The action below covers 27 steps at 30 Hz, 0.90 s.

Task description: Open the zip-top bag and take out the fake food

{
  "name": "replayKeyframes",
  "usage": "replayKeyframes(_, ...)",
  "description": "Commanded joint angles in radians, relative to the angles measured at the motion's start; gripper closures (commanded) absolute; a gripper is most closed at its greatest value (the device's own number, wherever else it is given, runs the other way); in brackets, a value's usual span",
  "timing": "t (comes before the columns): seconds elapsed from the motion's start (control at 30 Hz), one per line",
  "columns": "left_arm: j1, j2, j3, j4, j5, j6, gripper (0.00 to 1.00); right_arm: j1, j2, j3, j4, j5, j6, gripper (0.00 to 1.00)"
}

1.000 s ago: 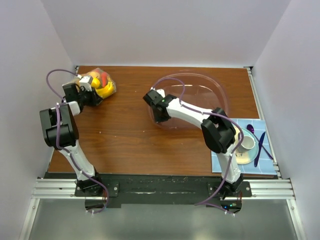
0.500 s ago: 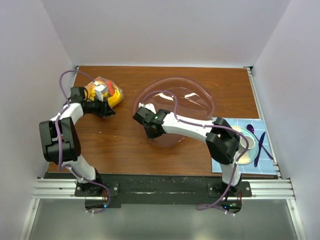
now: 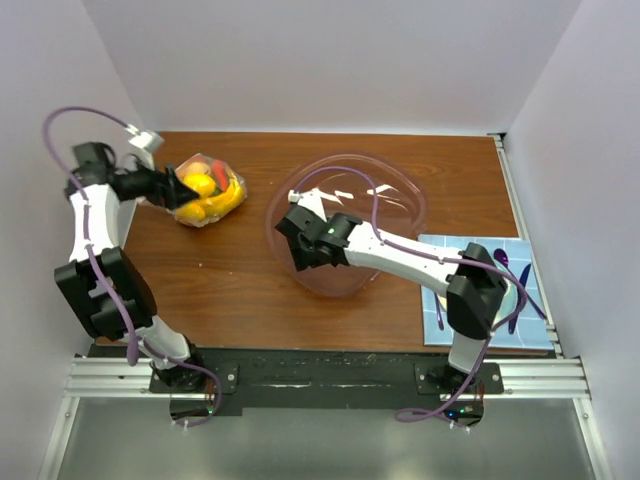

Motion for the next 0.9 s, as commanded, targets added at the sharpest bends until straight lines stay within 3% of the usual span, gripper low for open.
replayKeyframes(0.0,0.052,-0.035,0.058,0.074,-0.055,-0.074,0.06,0.008,-0.075,-0.053,0.064,0.039,0.026,0.33)
replayKeyframes(0.27,0.106,0.077,-0.068,0.276,-0.222,-0.096,0.08,0.040,-0.167,-0.150,0.142,0.080,-0.004,0.33)
replayKeyframes(0.4,0.106,0.158,-0.065,0.405,-0.296,-0.292,0.09,0.049,-0.210,-0.194,0.196,0.102,-0.032,0.32)
replayKeyframes(0.6,0.105,0.184,-0.134,0.729,-0.428,-0.608,0.10,0.050,-0.265,-0.297,0.299,0.079,-0.053,0.32)
replayKeyframes(0.7,0.103,0.201,-0.134,0.858,-0.535,-0.670,0.10,0.050,-0.264,-0.310,0.325,0.064,-0.066,0.32)
replayKeyframes(0.87,0.101,0.243,-0.134,0.906,-0.604,-0.705,0.09,0.050,-0.246,-0.317,0.356,0.024,-0.073,0.32)
